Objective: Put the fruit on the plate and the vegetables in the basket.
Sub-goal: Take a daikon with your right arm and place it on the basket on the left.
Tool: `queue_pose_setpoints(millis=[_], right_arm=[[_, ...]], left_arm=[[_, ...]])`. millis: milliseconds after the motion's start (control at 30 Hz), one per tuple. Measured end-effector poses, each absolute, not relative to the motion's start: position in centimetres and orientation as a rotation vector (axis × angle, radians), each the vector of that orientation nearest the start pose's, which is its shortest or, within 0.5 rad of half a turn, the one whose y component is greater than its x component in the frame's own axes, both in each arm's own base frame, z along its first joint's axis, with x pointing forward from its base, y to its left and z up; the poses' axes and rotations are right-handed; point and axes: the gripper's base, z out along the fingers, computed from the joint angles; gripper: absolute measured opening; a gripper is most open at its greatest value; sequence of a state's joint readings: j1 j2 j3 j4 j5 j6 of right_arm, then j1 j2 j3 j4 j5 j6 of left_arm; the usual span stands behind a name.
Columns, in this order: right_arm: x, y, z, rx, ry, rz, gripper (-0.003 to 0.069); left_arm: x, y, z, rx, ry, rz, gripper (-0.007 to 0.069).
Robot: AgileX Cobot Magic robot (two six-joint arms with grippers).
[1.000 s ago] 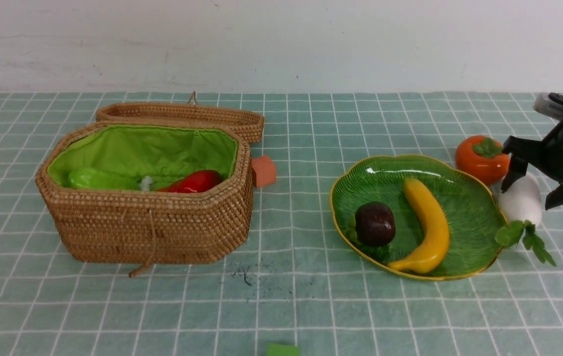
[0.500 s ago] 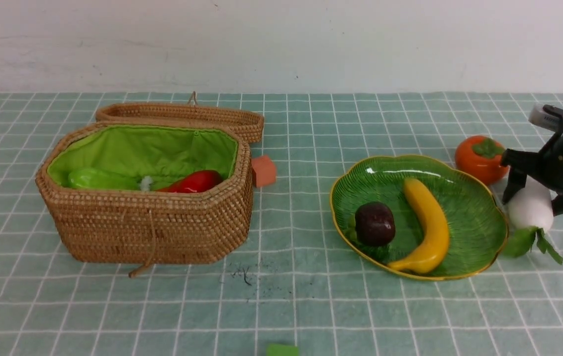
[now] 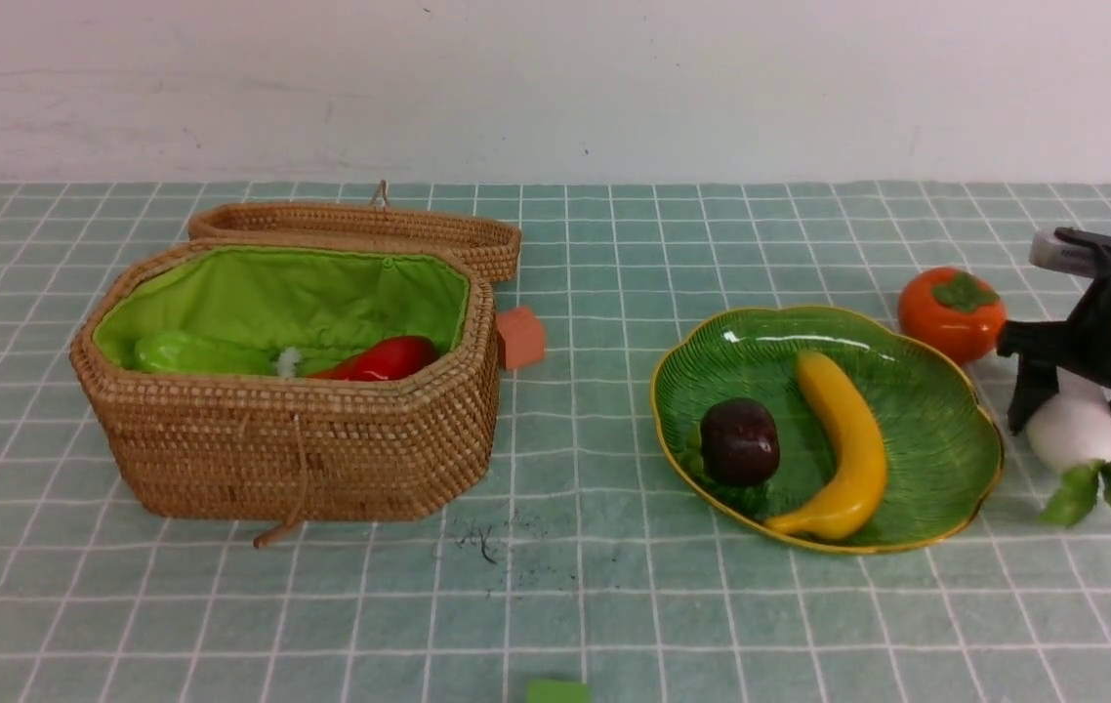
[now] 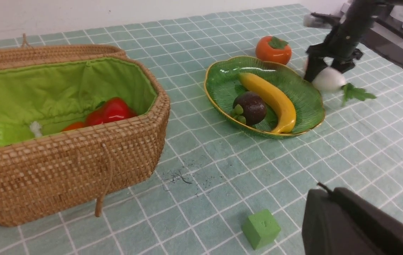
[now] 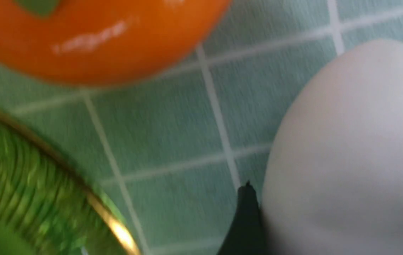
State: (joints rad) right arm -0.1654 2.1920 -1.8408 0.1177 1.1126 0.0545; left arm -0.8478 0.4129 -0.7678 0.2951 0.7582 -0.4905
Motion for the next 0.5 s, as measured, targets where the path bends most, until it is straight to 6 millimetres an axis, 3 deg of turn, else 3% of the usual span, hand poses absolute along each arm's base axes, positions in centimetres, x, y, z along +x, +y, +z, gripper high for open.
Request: queue_pose_setpoints(millis=[33,67,100,167,200,233,267,300,333,433,500], right_arm=[[45.6,-6.6,19.9,0.381,2.916,0.147,0.0530],[45.1,-5.8,22.7,0.350,2.896,0.161,0.0530],[45.0,-5.6,23.1,0.343,2.891,0.165,0.0530],[44.3,-3.5,27.0,0.247,2.826,0.216,0.0530],[43.6,0.4,31.3,0.050,2.707,0.294,0.0530],[43.2,2.4,33.0,-0.049,2.643,0.333,0.0530],[43.1,3.0,33.4,-0.074,2.626,0.344,0.0530],[42.5,7.6,36.1,-0.272,2.480,0.427,0.0530],[42.0,10.6,37.6,-0.401,2.374,0.470,0.0530],[40.6,18.2,39.8,-0.680,2.086,0.532,0.0530],[39.7,23.4,40.0,-0.799,1.901,0.550,0.0530]], left_arm=[[5.3,-3.2,37.3,0.397,1.859,-0.584,-0.0010],[5.5,-3.0,37.3,0.362,1.866,-0.566,-0.0010],[5.5,-2.9,37.3,0.354,1.865,-0.559,-0.0010],[5.7,-2.6,37.2,0.319,1.876,-0.525,-0.0010],[5.9,-2.2,37.1,0.270,1.887,-0.487,-0.0010],[6.0,-2.0,37.1,0.248,1.889,-0.474,-0.0010],[6.0,-2.0,37.1,0.243,1.891,-0.471,-0.0010],[6.1,-1.7,37.0,0.204,1.904,-0.447,-0.0010],[6.2,-1.5,37.0,0.183,1.907,-0.435,-0.0010],[6.3,-1.2,36.9,0.151,1.915,-0.407,-0.0010],[6.3,-1.2,36.9,0.147,1.916,-0.404,-0.0010]])
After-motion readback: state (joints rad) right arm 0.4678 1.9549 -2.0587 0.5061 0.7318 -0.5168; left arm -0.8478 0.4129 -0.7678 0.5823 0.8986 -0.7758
